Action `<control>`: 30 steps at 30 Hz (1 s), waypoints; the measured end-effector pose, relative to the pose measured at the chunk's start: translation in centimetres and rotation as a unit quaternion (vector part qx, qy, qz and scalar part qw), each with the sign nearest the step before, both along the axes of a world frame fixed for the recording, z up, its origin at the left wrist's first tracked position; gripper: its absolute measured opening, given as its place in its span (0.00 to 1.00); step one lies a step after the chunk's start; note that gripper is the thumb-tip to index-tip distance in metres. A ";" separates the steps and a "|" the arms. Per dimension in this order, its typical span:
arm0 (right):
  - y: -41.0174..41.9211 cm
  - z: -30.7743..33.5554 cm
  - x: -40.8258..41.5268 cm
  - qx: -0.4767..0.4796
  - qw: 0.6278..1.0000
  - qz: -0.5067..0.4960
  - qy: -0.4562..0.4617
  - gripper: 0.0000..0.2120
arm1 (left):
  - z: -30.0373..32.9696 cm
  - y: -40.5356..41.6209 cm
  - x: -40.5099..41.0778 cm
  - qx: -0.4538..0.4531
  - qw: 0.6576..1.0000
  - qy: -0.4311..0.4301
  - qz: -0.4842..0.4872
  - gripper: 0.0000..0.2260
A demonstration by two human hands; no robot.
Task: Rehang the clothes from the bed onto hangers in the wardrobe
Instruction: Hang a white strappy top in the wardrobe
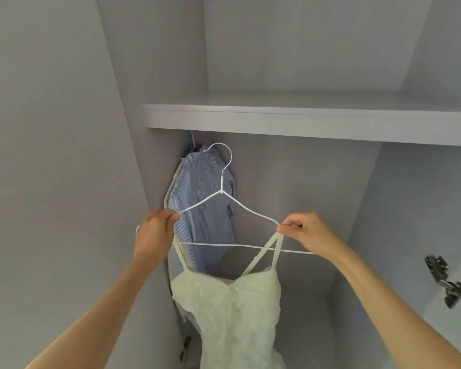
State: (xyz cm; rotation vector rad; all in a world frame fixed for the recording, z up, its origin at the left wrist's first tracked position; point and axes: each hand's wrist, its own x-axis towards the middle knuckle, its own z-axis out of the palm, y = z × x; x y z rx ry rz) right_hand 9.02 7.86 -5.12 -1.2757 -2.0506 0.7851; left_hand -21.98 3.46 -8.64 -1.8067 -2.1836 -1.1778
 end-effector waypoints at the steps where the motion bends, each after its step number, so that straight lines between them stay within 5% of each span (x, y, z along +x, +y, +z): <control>1: 0.3 -0.2 0.3 0.001 1.000 -0.017 0.010 0.12 | -0.2 1.2 0.2 0.000 1.000 0.001 -0.011 0.12; 7: 3.4 -2.0 2.1 -0.014 0.992 -0.121 0.020 0.09 | -0.2 6.9 3.0 -0.027 0.995 -0.015 -0.096 0.13; 14: 10.5 -4.9 0.0 -0.014 0.981 -0.182 -0.065 0.09 | 4.5 13.0 3.1 0.171 0.978 0.059 -0.100 0.16; 21: 16.4 -4.1 -4.2 -0.010 0.971 -0.239 -0.004 0.12 | 10.2 16.8 1.8 0.196 0.965 0.167 -0.057 0.22; 30: 20.6 -2.1 -9.7 -0.039 0.935 -0.324 0.138 0.11 | 12.4 19.3 0.5 0.212 0.962 0.161 -0.059 0.19</control>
